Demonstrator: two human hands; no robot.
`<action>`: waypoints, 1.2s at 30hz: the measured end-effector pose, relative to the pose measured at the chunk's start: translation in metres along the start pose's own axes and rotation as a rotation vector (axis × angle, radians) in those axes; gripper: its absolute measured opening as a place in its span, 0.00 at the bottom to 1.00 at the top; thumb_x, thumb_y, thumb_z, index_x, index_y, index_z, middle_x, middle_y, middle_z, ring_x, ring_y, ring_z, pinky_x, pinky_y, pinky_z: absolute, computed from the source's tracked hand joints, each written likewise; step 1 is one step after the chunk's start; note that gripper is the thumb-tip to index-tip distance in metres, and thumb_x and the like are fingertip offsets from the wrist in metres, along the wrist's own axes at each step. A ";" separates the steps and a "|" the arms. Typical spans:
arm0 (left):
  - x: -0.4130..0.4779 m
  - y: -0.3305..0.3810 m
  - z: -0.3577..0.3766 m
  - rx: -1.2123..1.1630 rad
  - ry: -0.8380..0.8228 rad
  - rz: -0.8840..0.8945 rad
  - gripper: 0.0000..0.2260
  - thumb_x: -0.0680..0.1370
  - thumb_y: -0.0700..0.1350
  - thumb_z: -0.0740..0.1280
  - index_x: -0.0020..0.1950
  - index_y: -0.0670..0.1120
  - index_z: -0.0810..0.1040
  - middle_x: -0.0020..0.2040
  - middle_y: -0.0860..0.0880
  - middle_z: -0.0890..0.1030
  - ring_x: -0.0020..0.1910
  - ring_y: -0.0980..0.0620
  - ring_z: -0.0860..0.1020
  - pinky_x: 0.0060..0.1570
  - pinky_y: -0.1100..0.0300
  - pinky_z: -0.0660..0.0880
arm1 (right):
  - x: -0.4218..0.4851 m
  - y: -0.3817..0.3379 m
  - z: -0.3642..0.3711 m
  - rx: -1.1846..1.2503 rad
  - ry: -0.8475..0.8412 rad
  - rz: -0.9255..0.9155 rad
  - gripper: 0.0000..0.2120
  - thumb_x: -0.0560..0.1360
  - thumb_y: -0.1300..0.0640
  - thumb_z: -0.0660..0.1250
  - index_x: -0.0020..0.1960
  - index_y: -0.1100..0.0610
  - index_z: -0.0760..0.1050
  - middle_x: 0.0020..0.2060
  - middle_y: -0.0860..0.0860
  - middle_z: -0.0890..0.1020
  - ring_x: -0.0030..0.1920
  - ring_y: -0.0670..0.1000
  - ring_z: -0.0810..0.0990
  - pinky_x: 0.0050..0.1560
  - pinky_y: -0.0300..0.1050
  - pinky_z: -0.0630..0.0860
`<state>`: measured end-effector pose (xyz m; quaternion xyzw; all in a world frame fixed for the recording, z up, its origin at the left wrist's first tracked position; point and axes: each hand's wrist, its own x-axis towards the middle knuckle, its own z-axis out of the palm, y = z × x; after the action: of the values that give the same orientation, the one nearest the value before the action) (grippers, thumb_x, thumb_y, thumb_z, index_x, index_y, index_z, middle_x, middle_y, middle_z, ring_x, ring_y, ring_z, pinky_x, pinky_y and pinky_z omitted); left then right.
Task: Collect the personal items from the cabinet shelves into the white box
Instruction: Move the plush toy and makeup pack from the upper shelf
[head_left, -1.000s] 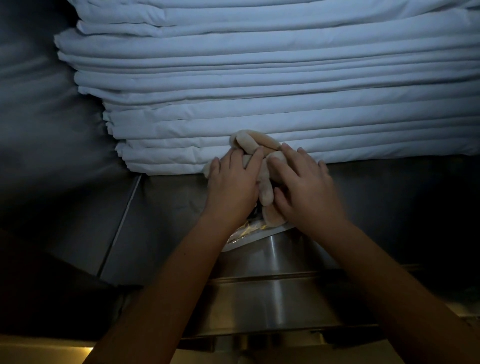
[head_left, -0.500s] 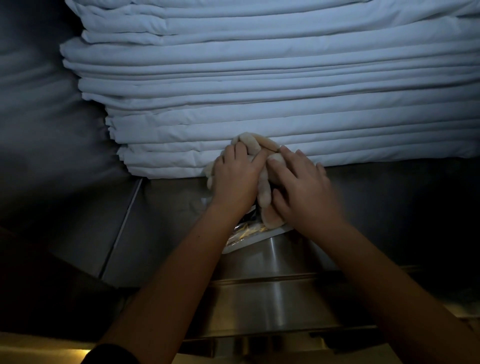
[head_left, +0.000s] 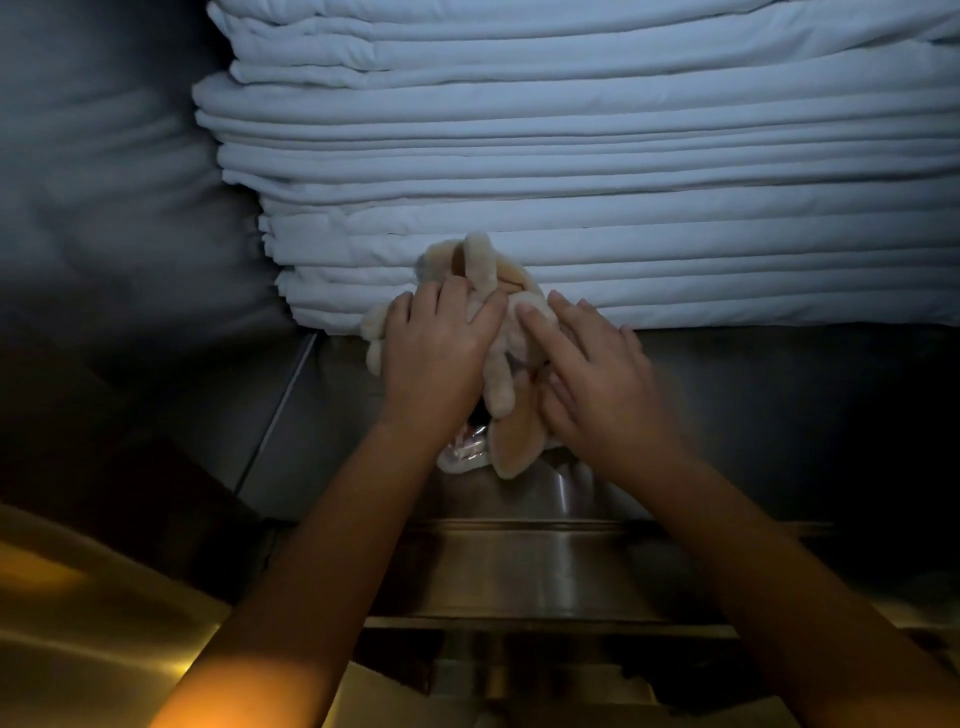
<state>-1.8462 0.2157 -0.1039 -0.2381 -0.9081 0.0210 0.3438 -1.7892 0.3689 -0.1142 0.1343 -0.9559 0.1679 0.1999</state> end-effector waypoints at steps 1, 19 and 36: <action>-0.004 -0.003 -0.005 0.009 -0.014 -0.014 0.15 0.74 0.49 0.59 0.53 0.44 0.80 0.40 0.40 0.78 0.38 0.41 0.76 0.39 0.53 0.72 | -0.002 -0.002 0.001 -0.004 -0.003 -0.017 0.29 0.75 0.58 0.63 0.73 0.54 0.58 0.70 0.60 0.65 0.70 0.61 0.62 0.65 0.62 0.61; -0.062 -0.037 -0.031 0.015 -0.218 -0.244 0.21 0.73 0.50 0.55 0.58 0.41 0.77 0.45 0.35 0.76 0.43 0.37 0.75 0.45 0.45 0.71 | 0.010 0.001 0.030 -0.064 -0.324 -0.242 0.32 0.74 0.43 0.62 0.74 0.49 0.54 0.74 0.51 0.57 0.73 0.53 0.52 0.71 0.55 0.50; -0.067 -0.037 -0.024 -0.018 -0.162 -0.276 0.16 0.71 0.42 0.69 0.58 0.41 0.78 0.44 0.36 0.77 0.42 0.37 0.75 0.43 0.45 0.72 | 0.017 0.007 0.043 -0.134 -0.406 -0.310 0.37 0.71 0.44 0.66 0.74 0.49 0.53 0.74 0.54 0.54 0.72 0.55 0.53 0.69 0.56 0.58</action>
<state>-1.8033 0.1497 -0.1190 -0.1118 -0.9572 -0.0154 0.2667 -1.8213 0.3562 -0.1461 0.2965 -0.9535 0.0411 0.0358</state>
